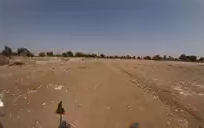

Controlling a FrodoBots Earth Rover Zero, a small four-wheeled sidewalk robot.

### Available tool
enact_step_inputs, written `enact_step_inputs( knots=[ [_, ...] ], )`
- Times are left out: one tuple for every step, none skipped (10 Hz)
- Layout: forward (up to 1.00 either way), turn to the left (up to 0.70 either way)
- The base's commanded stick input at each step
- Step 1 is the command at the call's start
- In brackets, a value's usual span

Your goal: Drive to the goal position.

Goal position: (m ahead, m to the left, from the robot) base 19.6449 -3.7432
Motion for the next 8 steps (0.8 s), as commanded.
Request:
enact_step_inputs(
  knots=[
    [0.50, 0.00],
    [0.50, 0.00],
    [0.50, 0.00],
    [0.50, 0.00],
    [0.50, 0.00],
    [0.50, 0.00],
    [0.50, 0.00],
    [0.50, 0.00]
  ],
)
